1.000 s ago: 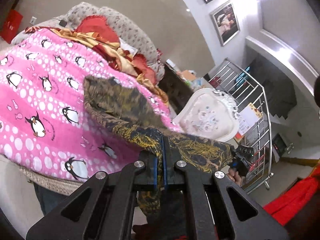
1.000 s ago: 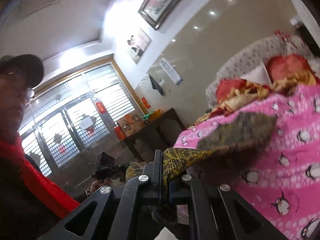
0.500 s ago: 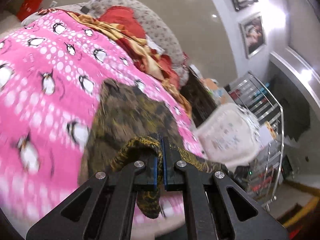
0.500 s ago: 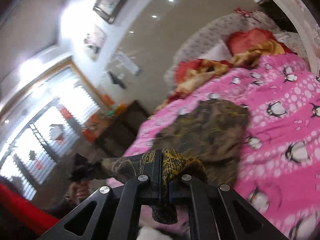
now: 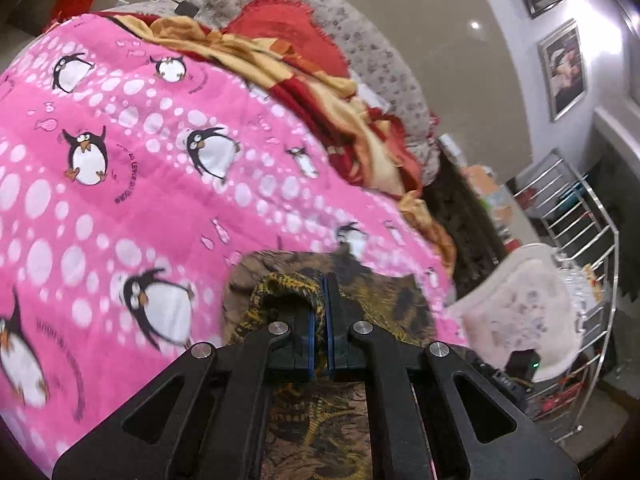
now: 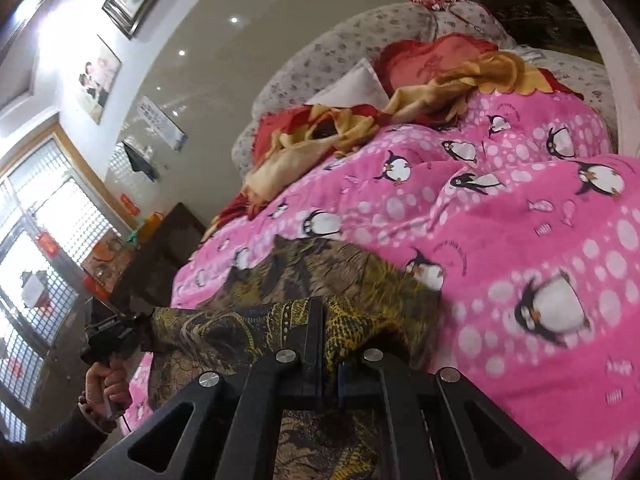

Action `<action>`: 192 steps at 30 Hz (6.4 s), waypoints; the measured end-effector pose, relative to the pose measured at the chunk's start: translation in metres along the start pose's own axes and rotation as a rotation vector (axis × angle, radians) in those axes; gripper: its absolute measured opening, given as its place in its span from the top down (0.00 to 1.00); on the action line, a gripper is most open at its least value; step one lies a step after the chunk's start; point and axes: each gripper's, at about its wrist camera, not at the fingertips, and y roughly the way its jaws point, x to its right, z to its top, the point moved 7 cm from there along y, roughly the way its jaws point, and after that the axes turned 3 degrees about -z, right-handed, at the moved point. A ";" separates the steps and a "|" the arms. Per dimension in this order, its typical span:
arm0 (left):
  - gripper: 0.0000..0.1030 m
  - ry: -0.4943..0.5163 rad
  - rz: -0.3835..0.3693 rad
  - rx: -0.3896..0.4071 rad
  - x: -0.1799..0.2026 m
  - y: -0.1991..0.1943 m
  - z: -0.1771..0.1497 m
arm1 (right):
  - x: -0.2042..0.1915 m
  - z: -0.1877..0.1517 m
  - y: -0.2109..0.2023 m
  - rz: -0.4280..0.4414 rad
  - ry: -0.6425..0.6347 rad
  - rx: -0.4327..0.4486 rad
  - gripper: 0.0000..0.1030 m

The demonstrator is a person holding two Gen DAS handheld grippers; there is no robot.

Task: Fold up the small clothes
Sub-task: 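Release the hem with both grippers and smooth the folded shirt, then press the folded shirt flat with both open grippers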

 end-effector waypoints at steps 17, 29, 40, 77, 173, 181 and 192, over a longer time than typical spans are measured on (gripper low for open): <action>0.93 -0.105 0.115 -0.124 -0.065 0.019 -0.004 | 0.047 -0.007 0.038 0.044 0.289 -0.185 0.92; 0.70 0.340 0.203 -0.126 0.049 -0.021 -0.055 | 0.000 0.006 -0.043 -0.255 -0.018 0.050 0.59; 0.70 0.218 0.215 -0.219 0.019 0.030 -0.103 | -0.040 -0.081 0.046 -0.387 -0.249 -0.251 0.52; 0.69 0.140 0.330 -0.011 -0.014 0.090 -0.010 | -0.014 0.008 0.107 -0.515 -0.090 -0.083 0.28; 0.58 0.272 0.161 -0.072 0.021 -0.023 -0.157 | -0.103 -0.103 0.074 -0.528 -0.305 -0.198 0.00; 0.51 0.285 0.205 -0.087 0.026 -0.017 -0.157 | -0.110 -0.101 0.074 -0.535 -0.337 -0.145 0.00; 0.35 0.435 0.399 -0.117 0.040 0.001 -0.168 | -0.108 -0.103 0.073 -0.539 -0.344 -0.137 0.00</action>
